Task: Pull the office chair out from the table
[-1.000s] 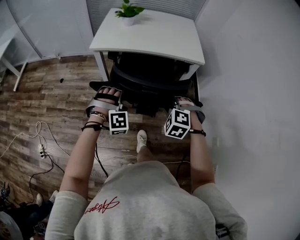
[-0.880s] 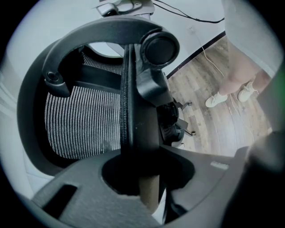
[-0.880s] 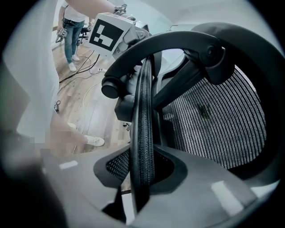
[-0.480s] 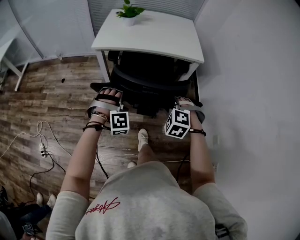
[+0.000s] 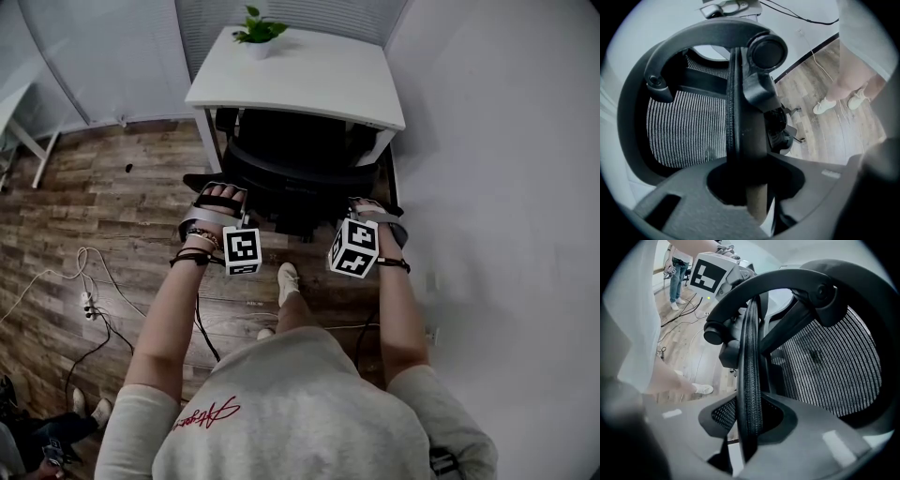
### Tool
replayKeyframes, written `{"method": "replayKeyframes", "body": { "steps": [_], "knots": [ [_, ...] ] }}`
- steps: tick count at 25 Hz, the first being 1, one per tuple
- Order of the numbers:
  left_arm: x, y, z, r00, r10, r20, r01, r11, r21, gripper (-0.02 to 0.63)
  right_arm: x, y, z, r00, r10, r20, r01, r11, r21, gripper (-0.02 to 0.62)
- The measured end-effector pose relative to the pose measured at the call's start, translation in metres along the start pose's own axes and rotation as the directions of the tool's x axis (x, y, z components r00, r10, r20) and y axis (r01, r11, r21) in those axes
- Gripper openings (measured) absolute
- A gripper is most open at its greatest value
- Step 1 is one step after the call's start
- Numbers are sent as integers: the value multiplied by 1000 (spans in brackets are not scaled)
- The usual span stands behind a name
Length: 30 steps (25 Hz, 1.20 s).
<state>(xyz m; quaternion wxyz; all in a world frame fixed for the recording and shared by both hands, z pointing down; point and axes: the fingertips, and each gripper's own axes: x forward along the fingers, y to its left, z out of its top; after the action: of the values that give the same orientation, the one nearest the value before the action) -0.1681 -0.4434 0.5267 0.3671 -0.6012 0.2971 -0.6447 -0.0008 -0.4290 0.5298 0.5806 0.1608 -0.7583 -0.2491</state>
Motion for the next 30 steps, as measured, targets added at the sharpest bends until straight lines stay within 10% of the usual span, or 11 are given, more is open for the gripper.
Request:
{"method": "replayKeyframes", "body": {
  "steps": [30],
  "knots": [
    [-51, -26, 0, 995, 95, -6, -95, 995, -14, 84, -30, 45, 15, 1000, 26, 4, -26, 1000, -5, 101]
  ]
}}
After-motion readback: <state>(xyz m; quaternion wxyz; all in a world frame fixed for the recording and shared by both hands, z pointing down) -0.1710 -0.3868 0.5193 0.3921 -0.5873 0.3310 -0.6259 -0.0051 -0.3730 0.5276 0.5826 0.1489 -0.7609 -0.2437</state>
